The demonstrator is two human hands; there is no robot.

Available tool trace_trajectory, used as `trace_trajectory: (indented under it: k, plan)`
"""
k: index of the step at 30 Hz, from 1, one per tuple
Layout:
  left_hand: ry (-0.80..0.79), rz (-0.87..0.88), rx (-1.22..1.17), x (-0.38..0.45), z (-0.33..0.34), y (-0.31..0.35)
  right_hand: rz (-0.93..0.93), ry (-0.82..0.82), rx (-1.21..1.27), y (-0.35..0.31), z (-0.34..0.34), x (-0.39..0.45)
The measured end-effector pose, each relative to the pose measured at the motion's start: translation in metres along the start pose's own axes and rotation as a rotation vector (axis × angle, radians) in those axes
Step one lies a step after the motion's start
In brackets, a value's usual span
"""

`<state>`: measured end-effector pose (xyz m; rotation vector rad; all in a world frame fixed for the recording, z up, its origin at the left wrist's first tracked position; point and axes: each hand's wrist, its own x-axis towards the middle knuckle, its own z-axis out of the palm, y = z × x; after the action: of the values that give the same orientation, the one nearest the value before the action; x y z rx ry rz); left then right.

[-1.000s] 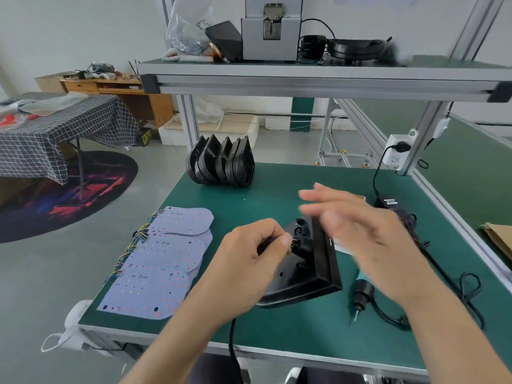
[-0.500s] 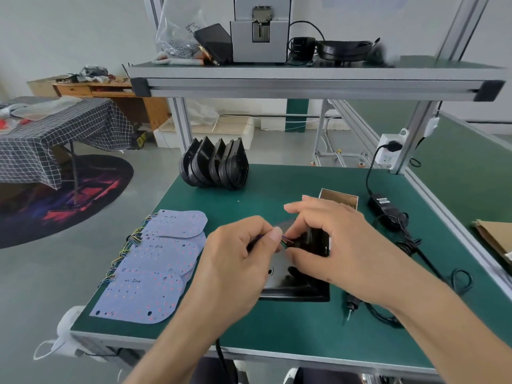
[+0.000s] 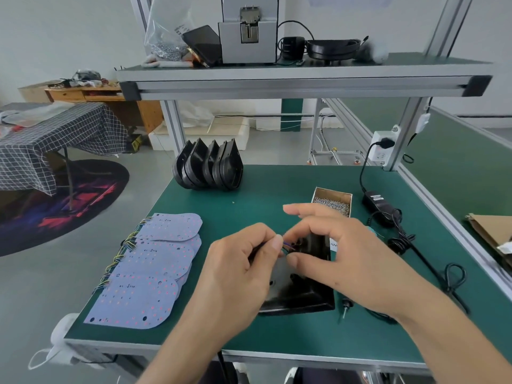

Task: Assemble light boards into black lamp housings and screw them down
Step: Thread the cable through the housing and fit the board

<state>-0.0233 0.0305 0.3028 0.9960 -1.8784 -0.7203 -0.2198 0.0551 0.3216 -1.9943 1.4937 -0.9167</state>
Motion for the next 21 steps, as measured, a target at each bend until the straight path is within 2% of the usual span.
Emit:
trace_trajectory:
  k: [6,21]
  plan:
    - [0.052,0.040,0.062,-0.002,-0.006,0.003,0.032,-0.021,0.028,-0.003,0.005,0.004]
    - [0.082,0.007,-0.035,0.000,0.000,0.001,0.026,-0.021,0.075,0.013,0.000,0.000]
